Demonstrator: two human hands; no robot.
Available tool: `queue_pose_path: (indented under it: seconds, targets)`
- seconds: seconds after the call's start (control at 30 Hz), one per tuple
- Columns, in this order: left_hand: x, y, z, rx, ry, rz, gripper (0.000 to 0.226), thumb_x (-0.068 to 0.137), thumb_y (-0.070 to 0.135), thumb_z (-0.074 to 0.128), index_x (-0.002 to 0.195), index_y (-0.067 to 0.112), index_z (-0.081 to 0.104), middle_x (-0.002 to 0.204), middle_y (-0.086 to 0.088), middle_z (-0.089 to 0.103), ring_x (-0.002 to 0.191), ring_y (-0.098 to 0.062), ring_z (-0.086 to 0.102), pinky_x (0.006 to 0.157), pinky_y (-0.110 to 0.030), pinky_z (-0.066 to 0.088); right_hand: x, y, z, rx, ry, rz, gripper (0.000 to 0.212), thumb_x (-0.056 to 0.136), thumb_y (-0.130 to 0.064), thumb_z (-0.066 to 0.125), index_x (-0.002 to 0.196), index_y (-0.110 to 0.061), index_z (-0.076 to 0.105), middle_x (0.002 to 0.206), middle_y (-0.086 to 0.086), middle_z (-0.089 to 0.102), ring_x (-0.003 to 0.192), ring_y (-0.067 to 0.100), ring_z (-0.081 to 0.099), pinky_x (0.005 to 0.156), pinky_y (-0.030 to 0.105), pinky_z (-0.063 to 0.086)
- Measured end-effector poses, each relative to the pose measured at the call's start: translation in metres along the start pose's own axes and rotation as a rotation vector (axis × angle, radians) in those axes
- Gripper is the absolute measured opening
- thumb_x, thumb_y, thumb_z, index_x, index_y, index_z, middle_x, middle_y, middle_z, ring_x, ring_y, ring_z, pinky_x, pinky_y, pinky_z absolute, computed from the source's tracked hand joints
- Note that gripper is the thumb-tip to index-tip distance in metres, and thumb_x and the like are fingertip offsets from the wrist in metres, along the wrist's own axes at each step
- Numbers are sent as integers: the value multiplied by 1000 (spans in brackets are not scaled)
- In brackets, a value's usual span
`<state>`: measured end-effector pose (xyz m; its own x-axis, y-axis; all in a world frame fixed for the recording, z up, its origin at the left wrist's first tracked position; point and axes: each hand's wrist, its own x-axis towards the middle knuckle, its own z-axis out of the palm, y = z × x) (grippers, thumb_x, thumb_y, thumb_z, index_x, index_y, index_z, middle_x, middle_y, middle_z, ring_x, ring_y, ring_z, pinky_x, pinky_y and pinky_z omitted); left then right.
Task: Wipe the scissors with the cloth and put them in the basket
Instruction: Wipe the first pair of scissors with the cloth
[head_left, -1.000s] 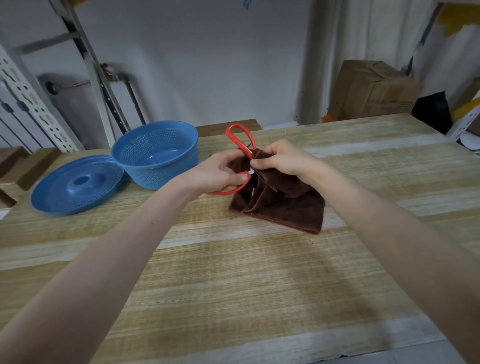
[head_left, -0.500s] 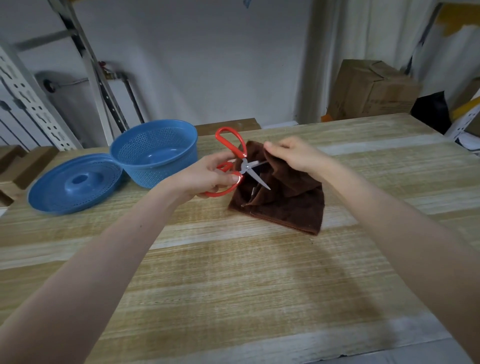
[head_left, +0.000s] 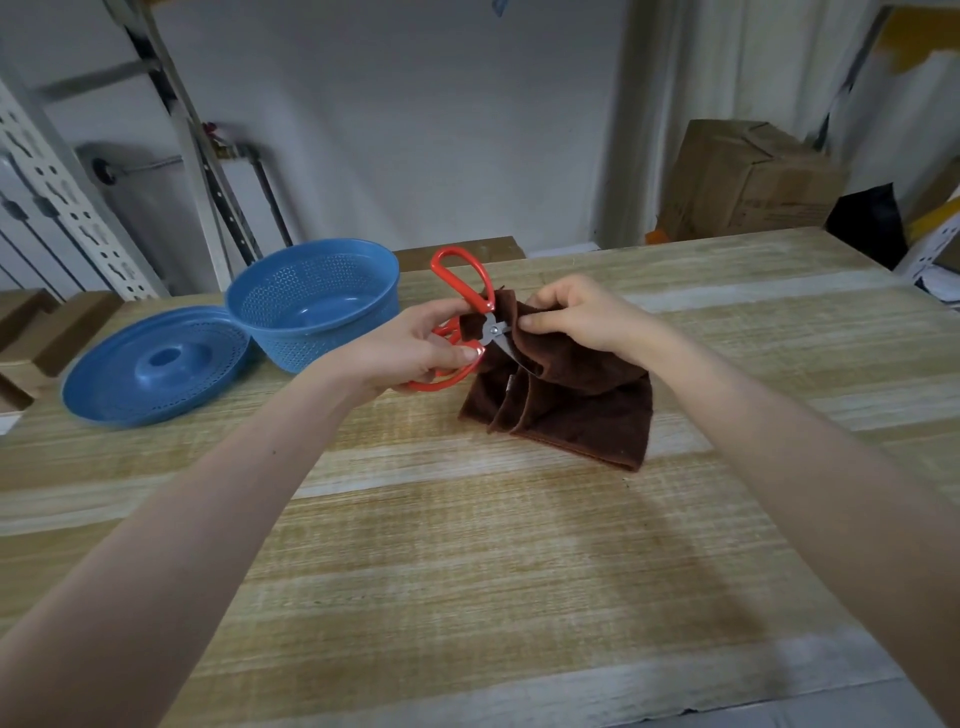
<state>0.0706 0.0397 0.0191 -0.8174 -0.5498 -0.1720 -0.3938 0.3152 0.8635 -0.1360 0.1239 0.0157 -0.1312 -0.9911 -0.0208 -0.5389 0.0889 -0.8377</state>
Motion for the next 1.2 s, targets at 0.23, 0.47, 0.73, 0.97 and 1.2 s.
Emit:
queue_pose_path:
  seconds: [0.23,0.47,0.73,0.97,1.2]
  targets:
    - [1,1,3,17,3,-3,49,94,15,60,131,45,47,50,12,43,46,-11,28,46,-25,21,4,7,-6,23,-21,49,15,94,-12,60,102,-7,72,91,3,73,84,15,68,85,28,54]
    - [5,3,5,21,14,8,48,93,18,62,132,42,49,57,6,46,44,-9,31,48,-26,20,4,3,3,-115,24,-92,12,94,-19,62,86,-22,70,82,-12,69,71,-6,63,65,5,45]
    - [2,1,6,43,-8,-10,48,94,18,61,131,44,47,50,13,43,48,-13,27,47,-26,21,-1,20,-8,28,-39,-33,19,95,-7,57,88,-21,69,84,-7,70,74,-1,65,76,15,50]
    - [0,3,5,54,-11,-13,47,93,18,62,125,51,48,52,10,42,47,-11,29,47,-24,25,-2,11,-3,-68,-7,-83,10,91,-16,65,86,-24,69,83,-15,69,73,-8,63,72,6,45]
    - [-1,4,3,43,-15,-15,48,94,16,61,128,46,48,52,10,43,45,-9,29,44,-22,24,4,18,-5,19,5,-26,12,94,-15,61,89,-20,71,87,-5,72,81,10,67,83,25,53]
